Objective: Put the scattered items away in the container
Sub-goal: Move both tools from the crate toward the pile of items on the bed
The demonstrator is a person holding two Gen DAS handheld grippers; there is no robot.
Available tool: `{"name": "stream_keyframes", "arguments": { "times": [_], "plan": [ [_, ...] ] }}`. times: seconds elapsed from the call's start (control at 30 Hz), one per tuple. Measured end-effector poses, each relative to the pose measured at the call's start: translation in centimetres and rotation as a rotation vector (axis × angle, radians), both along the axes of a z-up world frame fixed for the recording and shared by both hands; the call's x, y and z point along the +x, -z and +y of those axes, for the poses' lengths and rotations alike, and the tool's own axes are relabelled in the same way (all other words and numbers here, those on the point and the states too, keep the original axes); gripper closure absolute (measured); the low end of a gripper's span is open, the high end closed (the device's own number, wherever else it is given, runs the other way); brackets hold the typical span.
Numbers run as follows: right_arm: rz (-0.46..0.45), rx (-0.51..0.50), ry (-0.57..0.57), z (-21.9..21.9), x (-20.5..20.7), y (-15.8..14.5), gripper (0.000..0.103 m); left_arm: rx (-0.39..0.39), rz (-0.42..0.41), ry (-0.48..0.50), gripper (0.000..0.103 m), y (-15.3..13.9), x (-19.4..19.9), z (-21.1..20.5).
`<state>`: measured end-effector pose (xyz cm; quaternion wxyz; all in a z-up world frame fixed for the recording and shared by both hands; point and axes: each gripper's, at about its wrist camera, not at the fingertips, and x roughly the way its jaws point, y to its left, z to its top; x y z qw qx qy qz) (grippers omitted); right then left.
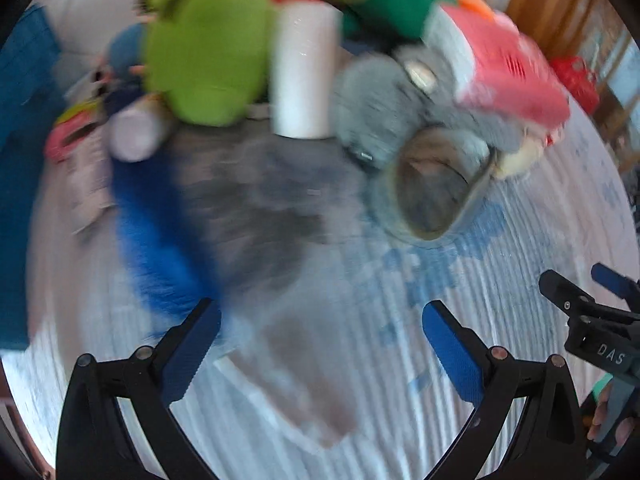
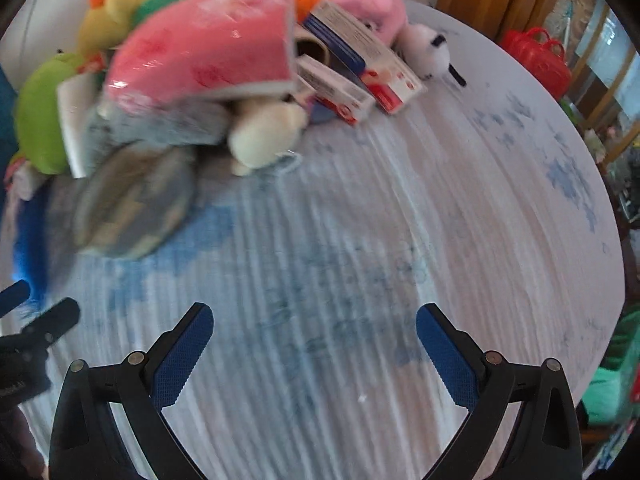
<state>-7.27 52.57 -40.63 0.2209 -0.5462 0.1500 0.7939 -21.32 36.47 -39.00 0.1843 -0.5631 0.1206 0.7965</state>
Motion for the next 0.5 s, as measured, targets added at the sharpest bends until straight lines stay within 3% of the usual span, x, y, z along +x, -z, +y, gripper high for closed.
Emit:
{"name": "stream_keyframes", "arguments": {
  "times": [0.13, 0.5],
  "plan": [
    [-0.022, -0.008, 0.018, 0.5, 0.0, 2.1, 0.000, -0.012, -0.018, 0.021, 0.000, 2.3, 0.0, 1.8],
    [0.058, 0.038, 0.075, 0.0, 1.3, 2.0, 0.000, 0.042, 0.080, 0.012, 0.000, 2.4, 1.2, 1.5]
  ]
}}
